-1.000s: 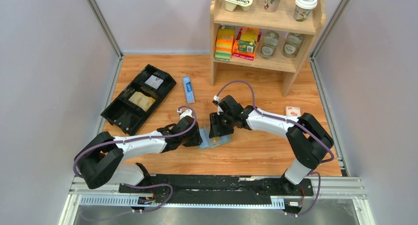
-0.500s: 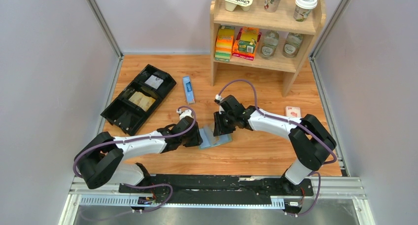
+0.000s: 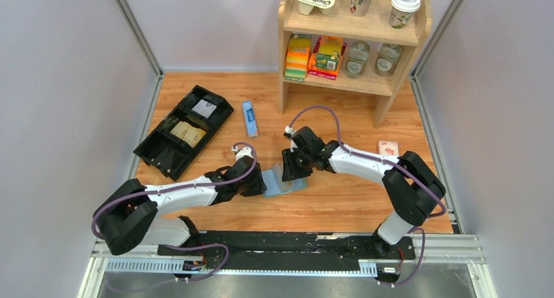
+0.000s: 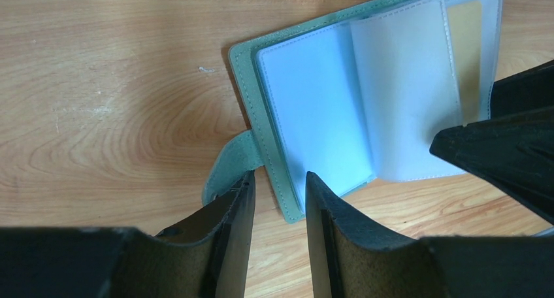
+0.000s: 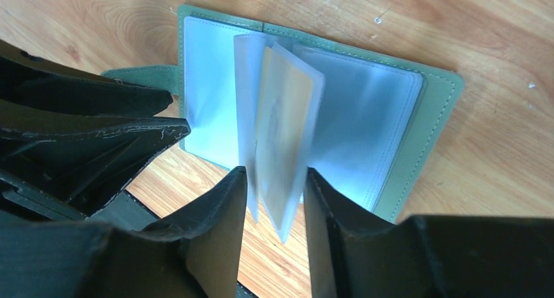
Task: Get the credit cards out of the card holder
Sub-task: Remove the credit card from the card holder.
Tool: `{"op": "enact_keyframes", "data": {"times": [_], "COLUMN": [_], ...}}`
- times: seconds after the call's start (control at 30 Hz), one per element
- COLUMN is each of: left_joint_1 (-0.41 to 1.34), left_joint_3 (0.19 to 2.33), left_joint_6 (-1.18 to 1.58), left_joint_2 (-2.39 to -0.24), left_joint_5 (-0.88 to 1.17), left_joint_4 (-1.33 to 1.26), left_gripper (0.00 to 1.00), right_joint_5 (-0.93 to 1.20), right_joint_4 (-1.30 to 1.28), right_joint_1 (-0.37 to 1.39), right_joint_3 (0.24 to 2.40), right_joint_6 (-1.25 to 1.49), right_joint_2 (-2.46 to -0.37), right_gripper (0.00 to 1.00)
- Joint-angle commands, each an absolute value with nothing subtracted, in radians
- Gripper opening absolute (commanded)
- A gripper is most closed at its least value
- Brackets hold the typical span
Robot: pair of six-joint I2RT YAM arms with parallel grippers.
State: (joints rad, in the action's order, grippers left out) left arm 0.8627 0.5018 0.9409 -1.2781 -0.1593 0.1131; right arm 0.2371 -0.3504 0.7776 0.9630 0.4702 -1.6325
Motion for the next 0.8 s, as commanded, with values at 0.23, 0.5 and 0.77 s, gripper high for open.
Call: {"op": "enact_keyframes", "data": {"times": [0.23,0.5,0.77], "left_joint_1": [0.867,0.868,0.868], "left_joint_3": [0.500,0.489,0.486], "left_joint_6": [0.951,0.957,0.963], "left_joint_2": [-1.296,-1.290,-1.259], "left_joint_5": [-0.158,-0.161,-0.170], "left_joint_4": [0.098,0.095,0.110], "left_gripper": [0.43,0.42,0.43], "right_joint_5": [0.330,0.333,0.293], "right_joint_4": [-0.305,-0.299,-0.288], "right_joint_1": [0.769,0.741,0.732], "right_joint_3": [0.979,0.969,0.948], "right_joint_6": [0.486,0.497,0.492], "right_joint_2": [-1.571,-1.546,-1.595], "right_gripper": [0.45,0.41,0.22]}}
